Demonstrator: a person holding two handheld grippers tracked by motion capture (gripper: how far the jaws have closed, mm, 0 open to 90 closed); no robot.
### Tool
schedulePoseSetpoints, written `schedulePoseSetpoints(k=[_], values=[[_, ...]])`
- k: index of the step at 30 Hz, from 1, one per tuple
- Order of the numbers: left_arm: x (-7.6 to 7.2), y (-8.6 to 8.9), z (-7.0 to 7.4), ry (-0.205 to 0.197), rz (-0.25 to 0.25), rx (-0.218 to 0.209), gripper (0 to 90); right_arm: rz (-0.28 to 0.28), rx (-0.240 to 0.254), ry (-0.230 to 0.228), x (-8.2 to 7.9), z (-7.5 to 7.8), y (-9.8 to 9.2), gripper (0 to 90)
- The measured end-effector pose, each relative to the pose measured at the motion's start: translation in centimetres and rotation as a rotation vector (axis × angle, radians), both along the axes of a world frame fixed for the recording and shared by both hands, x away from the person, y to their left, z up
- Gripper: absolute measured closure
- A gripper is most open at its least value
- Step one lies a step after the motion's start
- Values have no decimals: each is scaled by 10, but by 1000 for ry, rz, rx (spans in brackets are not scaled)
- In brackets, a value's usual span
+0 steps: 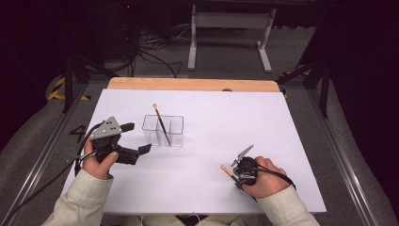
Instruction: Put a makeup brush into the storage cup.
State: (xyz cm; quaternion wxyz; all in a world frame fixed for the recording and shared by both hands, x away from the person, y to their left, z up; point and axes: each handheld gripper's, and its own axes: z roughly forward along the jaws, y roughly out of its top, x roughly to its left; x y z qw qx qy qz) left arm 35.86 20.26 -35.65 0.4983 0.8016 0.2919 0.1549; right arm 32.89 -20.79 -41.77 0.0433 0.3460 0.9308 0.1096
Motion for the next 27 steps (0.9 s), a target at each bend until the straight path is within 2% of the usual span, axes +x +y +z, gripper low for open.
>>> schedulePoseSetpoints(k=[11, 17, 19, 27], values=[[-1, -3, 1, -8, 5, 0, 45, -14, -29, 21, 0, -3, 1, 792], [-3, -4, 1, -13, 14, 1, 38, -27, -39, 20, 0, -3, 1, 836], [-3, -5, 1, -16, 27, 1, 33, -31, -43, 19, 0, -3, 1, 838], [-5, -7, 2, -10, 20, -9, 46, -41, -52, 16, 0, -3, 3, 839]])
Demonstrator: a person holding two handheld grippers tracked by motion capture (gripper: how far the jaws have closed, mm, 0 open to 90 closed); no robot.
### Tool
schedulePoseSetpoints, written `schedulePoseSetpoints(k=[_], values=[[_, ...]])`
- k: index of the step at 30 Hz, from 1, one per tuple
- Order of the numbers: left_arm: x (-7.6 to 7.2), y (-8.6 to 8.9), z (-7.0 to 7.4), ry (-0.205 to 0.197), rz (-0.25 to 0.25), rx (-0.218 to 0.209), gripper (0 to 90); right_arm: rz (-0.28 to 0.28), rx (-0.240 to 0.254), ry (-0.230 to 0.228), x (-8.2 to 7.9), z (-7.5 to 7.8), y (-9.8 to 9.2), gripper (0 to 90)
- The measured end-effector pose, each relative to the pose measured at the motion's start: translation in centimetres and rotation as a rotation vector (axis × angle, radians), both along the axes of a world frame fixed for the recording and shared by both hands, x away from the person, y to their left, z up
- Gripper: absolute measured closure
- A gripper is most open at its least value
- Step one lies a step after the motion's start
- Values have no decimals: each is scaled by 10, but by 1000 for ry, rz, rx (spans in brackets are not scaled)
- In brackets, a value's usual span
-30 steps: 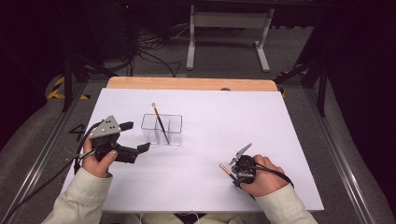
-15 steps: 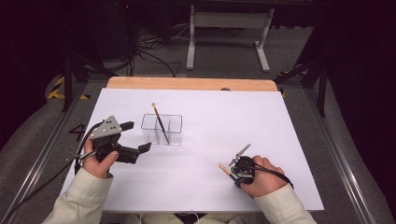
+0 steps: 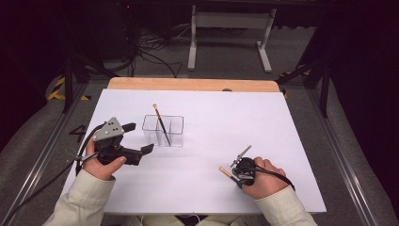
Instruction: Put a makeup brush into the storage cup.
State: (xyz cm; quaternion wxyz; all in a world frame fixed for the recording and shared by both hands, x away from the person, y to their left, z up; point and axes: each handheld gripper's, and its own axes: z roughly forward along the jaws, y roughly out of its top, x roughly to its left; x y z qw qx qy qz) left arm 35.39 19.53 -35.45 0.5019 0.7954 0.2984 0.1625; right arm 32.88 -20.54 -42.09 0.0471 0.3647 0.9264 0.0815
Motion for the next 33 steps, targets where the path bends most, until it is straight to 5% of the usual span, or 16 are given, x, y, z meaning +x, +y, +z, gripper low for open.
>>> schedulePoseSetpoints(k=[17, 33], values=[[0, 1, 0, -1, -15, -17, 73, -12, 21, -25, 0, 5, -2, 841], [-3, 0, 1, -12, -44, -37, 79, 2, 227, -207, -1, 32, -7, 841]])
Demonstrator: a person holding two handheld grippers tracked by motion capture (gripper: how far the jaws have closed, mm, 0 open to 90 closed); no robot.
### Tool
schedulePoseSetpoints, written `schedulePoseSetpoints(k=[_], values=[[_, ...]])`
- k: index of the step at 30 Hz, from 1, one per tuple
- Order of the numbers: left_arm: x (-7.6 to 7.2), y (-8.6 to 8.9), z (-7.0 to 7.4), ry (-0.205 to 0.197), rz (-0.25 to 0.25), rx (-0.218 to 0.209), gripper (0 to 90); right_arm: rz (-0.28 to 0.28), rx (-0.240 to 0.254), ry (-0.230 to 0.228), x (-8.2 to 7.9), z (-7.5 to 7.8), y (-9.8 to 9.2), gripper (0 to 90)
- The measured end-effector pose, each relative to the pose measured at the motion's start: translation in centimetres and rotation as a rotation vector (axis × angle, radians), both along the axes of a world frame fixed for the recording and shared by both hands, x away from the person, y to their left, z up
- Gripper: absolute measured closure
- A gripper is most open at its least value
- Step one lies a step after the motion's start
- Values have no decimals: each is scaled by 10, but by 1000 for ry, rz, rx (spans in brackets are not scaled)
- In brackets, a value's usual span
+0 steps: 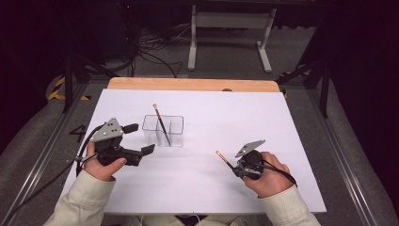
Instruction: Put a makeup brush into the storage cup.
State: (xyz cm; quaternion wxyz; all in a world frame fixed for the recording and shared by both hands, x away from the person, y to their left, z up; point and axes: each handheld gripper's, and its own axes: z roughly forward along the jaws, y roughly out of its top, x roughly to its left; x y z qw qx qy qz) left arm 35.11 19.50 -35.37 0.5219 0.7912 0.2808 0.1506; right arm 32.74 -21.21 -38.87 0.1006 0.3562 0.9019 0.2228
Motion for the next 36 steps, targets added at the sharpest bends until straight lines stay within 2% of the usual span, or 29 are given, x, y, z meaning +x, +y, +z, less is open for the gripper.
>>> schedulePoseSetpoints(k=[6, 11, 12, 17, 21, 24, 28, 29, 32, 36], values=[[-1, -1, 0, -8, -13, -21, 80, 19, 85, -75, -1, 9, 0, 841], [-2, -1, 0, -12, -33, -24, 81, 38, 151, -100, 0, 13, -3, 841], [-2, -1, 0, -12, -33, -24, 82, 38, 151, -100, 0, 13, -3, 841], [-4, -1, -1, -21, -42, -37, 82, 64, 239, -183, -2, 23, -5, 841], [-5, 1, -1, -20, -49, -51, 82, 89, 279, -243, -3, 28, -4, 841], [-5, 1, 0, -25, -60, -60, 82, 98, 289, -265, -3, 29, -5, 841], [-5, 0, 0, -34, -78, -75, 82, 114, 337, -315, -4, 32, -8, 841], [-5, 0, 0, -34, -78, -75, 82, 114, 337, -315, -4, 32, -8, 841], [-5, 0, -1, -34, -87, -85, 82, 140, 399, -362, -5, 35, -10, 841], [-6, -2, -1, -34, -98, -97, 82, 149, 453, -398, -6, 36, -12, 841]])
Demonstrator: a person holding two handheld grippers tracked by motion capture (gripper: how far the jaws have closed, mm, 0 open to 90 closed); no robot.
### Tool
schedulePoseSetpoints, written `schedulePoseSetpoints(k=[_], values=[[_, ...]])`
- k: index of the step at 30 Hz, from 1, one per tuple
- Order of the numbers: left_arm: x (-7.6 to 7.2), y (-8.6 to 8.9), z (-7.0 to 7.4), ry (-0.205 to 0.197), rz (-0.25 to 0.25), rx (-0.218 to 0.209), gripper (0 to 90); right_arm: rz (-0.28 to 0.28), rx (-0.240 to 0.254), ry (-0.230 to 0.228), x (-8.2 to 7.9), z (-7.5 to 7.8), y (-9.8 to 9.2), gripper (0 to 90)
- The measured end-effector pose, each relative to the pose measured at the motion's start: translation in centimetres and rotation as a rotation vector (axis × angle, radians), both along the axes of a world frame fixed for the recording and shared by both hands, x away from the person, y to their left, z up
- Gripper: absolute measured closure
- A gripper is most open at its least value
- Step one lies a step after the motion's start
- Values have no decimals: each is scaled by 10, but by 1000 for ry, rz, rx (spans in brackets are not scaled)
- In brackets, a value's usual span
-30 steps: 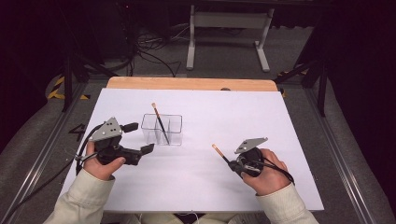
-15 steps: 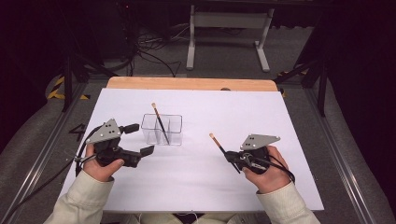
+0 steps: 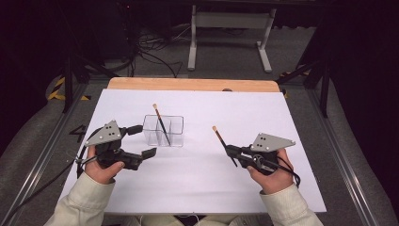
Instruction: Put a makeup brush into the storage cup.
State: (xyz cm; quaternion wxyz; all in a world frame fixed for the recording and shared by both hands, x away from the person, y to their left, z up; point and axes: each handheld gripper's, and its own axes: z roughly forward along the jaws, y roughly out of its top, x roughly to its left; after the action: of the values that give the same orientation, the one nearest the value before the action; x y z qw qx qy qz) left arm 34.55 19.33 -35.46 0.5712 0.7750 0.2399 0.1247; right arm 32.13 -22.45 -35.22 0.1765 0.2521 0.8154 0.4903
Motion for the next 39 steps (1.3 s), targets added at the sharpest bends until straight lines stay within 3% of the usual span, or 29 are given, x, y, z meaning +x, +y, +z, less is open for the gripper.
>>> schedulePoseSetpoints(k=[6, 14, 21, 39], values=[[0, 0, 0, -2, -4, -13, 84, 17, 61, -42, -1, 3, -4, 841], [1, -2, -1, -3, -24, -30, 86, 55, 92, -70, -1, 2, -4, 841], [-1, -11, -2, -17, -57, -51, 91, 101, 154, -112, -2, -1, 2, 841], [4, -36, -7, -24, -103, -99, 100, 168, 206, -172, -6, -11, 22, 840]])
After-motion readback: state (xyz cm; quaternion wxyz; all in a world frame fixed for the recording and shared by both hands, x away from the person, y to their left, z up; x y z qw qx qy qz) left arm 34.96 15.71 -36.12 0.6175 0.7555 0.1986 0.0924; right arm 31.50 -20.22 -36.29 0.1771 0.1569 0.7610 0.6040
